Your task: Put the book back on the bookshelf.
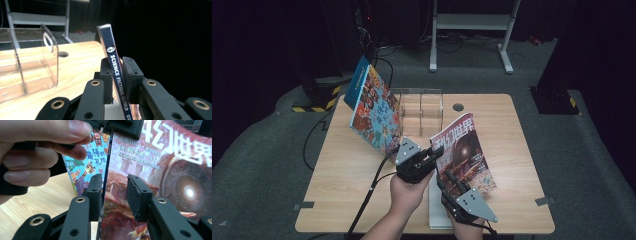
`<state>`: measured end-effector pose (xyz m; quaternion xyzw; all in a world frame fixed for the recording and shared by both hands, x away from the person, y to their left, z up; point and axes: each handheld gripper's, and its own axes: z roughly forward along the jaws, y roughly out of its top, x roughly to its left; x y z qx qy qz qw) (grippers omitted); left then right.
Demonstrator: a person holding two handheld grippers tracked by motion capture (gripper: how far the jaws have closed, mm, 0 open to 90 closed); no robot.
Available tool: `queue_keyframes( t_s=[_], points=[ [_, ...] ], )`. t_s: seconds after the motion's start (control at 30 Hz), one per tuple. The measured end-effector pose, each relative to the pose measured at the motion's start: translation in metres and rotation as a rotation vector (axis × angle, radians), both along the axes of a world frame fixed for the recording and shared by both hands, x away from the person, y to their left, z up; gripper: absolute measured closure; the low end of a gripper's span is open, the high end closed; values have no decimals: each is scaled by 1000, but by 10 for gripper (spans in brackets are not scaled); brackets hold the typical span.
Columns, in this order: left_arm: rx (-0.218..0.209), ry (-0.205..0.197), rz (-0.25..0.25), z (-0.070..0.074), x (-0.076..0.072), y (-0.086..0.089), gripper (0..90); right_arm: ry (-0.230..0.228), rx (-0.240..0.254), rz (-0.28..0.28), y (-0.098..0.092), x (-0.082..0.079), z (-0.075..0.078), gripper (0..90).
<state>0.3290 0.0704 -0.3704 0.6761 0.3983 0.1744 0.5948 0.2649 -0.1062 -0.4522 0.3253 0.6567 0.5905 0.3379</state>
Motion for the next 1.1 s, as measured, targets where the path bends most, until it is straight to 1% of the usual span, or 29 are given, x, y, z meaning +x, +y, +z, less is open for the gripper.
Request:
queue_keyframes(
  t_s=[0.03, 0.13, 0.17, 0.2, 0.23, 0.3, 0.4, 0.43, 0.47, 0.5, 0.57, 0.67, 0.73, 0.8, 0.9, 0.97, 1.1],
  points=[
    [-5, -4, -5, 1, 0, 0, 797, -1, 9, 7, -1, 0, 0, 646],
    [-19, -25, -26, 5, -2, -2, 813, -18, 11, 13, -3, -3, 1, 639],
    [-23, -38, -33, 8, -4, -3, 819, -21, 12, 17, -3, -3, 2, 639],
    [-23, -42, -34, 9, -4, -3, 827, -29, 8, 18, -3, -5, 2, 639],
    [-23, -56, -34, 11, -5, -3, 831, -29, 8, 18, -3, -5, 2, 638],
    [-1, -103, -22, 16, -9, -3, 839, -41, 8, 11, -3, -6, 3, 648],
    [31, -166, -11, 19, -14, -3, 839, -35, 13, 3, -5, -6, 4, 651],
    [37, -177, -8, 20, -16, -3, 839, -33, 14, 1, -6, -5, 3, 652],
    [43, -182, -10, 20, -16, -2, 839, -29, 15, 0, -6, -5, 3, 653],
    [37, -180, -8, 20, -16, -2, 839, -29, 13, -1, -6, -4, 3, 655],
    [42, -187, 0, 20, -16, 1, 838, -27, 10, -3, -6, -4, 2, 656],
    [28, -193, 9, 19, -16, 8, 839, -27, 9, -4, -6, -4, 2, 656],
    [26, -203, 18, 18, -15, 13, 839, -24, 7, -5, -6, -4, 2, 656],
    [23, -212, 30, 18, -15, 18, 839, -18, 11, -8, -6, -4, 2, 657],
    [18, -228, 49, 18, -15, 25, 839, -21, 7, -10, -8, -2, 1, 657],
    [14, -231, 63, 18, -14, 30, 840, -16, 8, -13, -8, -2, 1, 657],
    [15, -247, 90, 18, -13, 39, 839, -5, 5, -17, -10, -1, 0, 657]
  ],
)
